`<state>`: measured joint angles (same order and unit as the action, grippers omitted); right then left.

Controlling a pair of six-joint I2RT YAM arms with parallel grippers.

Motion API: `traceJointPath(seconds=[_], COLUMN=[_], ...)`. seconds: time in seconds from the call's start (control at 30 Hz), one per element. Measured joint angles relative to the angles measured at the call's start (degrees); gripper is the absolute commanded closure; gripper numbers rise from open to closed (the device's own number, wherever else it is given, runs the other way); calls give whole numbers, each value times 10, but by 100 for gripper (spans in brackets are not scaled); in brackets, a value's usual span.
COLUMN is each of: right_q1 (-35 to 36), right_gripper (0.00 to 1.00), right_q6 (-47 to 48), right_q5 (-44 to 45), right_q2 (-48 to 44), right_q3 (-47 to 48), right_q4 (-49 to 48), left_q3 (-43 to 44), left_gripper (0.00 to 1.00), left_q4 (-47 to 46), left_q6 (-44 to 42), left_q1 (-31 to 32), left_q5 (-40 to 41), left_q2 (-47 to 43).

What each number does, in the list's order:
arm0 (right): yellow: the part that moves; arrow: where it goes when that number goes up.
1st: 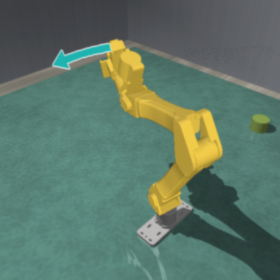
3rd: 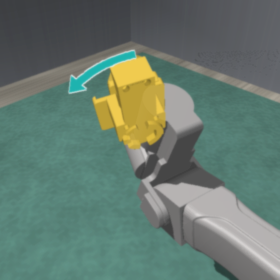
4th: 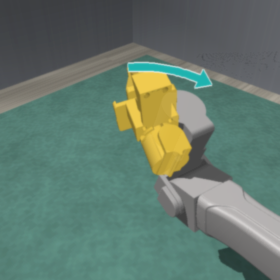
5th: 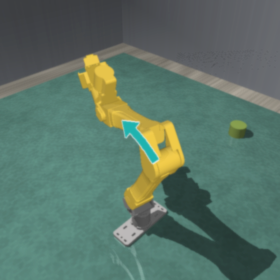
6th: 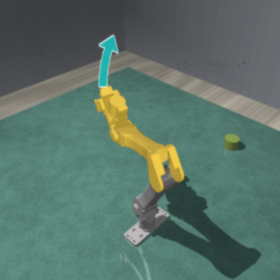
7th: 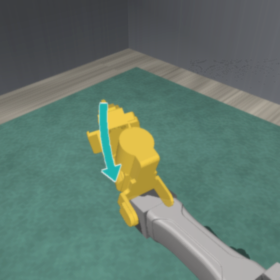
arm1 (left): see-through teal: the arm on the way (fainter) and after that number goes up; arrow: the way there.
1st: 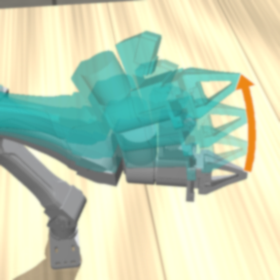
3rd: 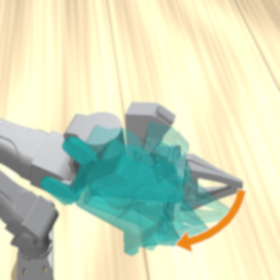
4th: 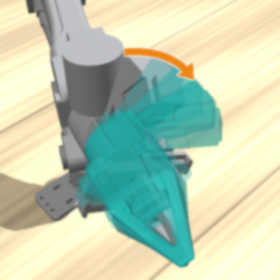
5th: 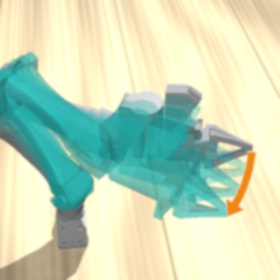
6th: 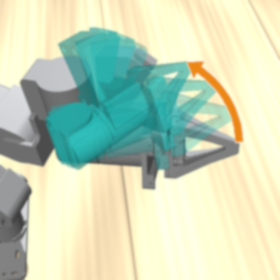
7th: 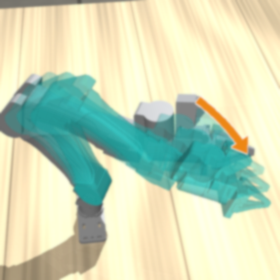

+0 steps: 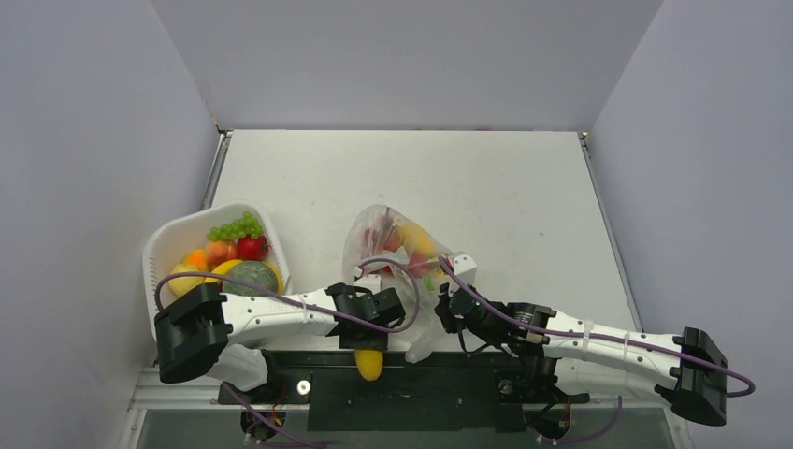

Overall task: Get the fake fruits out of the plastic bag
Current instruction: Pick up the fake fruit from the center of the board, then place the fake fruit in the bin.

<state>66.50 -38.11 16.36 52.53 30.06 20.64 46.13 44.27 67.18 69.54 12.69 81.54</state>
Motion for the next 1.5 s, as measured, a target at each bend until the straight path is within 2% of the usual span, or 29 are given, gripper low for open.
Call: traceJointPath(seconds=[0.03,0.2,0.33,0.43,0.6,0.77,0.9,0.97,1.03,1.13,1.17,1.2,1.3,1.37,1.5], right_q1=[-1,-2,-2,-3,-6,-8,-9,-9,-9,-9,-9,-9,-9,-9,-9], right_gripper=[98,98,98,98,98,98,98,98,98,98,98,98,98,98,98], right_q6=[0,3,6,10,13,15,16,16,15,15,15,15,15,16,17], right_q5=[0,0,-2,-3,-4,-8,-8,-8,-8,-8,-8,-8,-8,-8,-8], right_q2=[0,0,2,3,4,8,10,9,8,4,4,4,6,9,13], right_q3=[0,0,0,0,0,1,3,7,8,8,8,8,9,12,23], right_q4=[0,0,0,0,0,0,2,5,8,12,12,12,12,12,13], left_q3=[0,15,67,101,123,157,158,158,158,158,158,158,158,156,152], left_gripper=[100,100,100,100,100,100,97,94,86,64,60,50,30,23,17], left_q4=[-1,25,76,108,149,145,104,82,63,46,43,40,29,24,24], left_q6=[-3,-21,-58,-102,-214,-311,-347,-355,-365,-376,-379,-381,-391,-396,-405], left_q1=[0,-14,-74,-158,-395,-557,-646,-679,-705,-731,-736,-739,-741,-741,-742], left_q5=[0,5,15,30,39,32,13,0,-12,-10,-9,-7,2,18,59], left_q2=[-1,-47,-128,-194,-277,-266,-240,-228,-222,-218,-217,-217,-216,-216,-217])
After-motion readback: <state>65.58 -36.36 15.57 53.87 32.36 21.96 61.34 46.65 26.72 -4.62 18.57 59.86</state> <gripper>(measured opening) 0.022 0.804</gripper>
